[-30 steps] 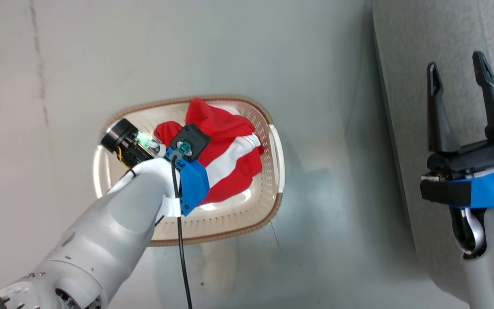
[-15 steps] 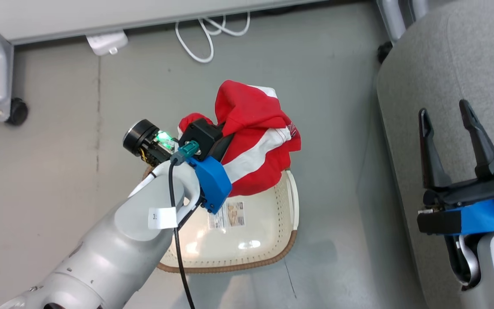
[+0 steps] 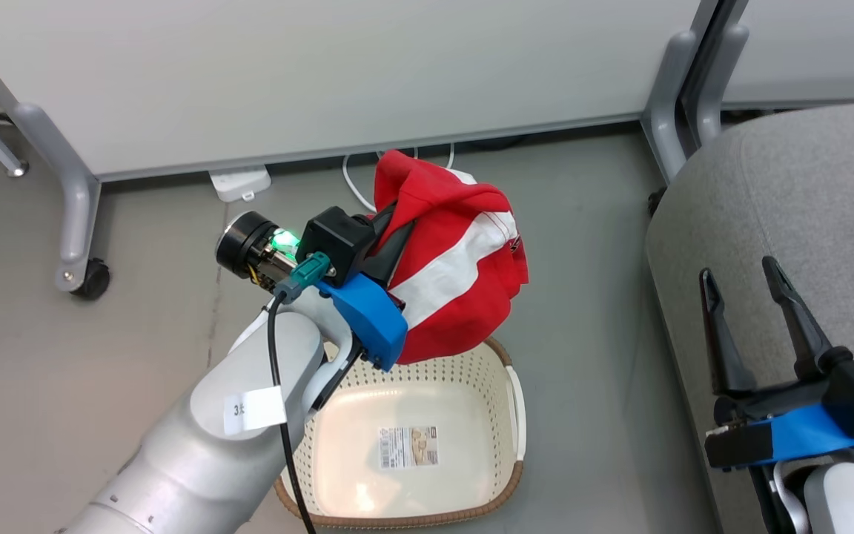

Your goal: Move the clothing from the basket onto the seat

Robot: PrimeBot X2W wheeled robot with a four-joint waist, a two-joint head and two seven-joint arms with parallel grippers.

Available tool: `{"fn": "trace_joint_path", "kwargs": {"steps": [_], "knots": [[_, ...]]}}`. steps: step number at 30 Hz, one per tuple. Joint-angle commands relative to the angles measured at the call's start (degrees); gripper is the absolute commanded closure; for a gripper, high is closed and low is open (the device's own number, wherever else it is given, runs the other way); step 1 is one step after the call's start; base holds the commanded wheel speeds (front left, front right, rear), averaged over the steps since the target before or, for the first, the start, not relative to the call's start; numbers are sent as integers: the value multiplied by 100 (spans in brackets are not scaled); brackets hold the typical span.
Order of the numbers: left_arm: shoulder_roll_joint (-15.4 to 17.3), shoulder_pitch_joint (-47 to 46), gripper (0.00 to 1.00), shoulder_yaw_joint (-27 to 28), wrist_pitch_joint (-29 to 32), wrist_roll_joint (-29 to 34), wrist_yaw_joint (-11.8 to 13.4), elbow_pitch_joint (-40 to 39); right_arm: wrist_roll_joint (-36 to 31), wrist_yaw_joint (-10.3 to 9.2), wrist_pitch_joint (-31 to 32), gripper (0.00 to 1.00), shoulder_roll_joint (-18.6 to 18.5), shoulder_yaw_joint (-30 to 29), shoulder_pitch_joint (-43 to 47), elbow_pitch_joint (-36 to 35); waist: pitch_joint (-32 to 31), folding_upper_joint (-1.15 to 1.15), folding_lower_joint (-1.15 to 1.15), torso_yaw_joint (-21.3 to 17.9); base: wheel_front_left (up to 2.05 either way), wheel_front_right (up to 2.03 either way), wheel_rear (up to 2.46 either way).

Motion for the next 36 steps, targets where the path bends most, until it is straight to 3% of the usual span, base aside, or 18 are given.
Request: {"fn": "trace_joint_path", "kwargs": {"steps": [1,14,23,31,36], "knots": [[-11,108,100,81,-29,65,5,-74,-4,1,-19,0,34,4,133,25,-206,-1,1,49,0,0,0],[-75,374,100,236,-30,189,-51,-429,21,1,-19,0,215,32,574,141,-812,-1,1,118,0,0,0],[-61,370,100,170,-29,162,-74,-502,34,1,-19,0,258,51,617,120,-876,-1,1,165,0,0,0],[-41,301,100,137,-27,153,-44,-525,43,1,-19,0,181,423,322,56,-785,-1,1,178,0,0,0],[-61,218,100,103,-20,179,-15,-549,73,1,-19,0,103,965,-37,46,-668,-1,1,199,0,0,0]]}}
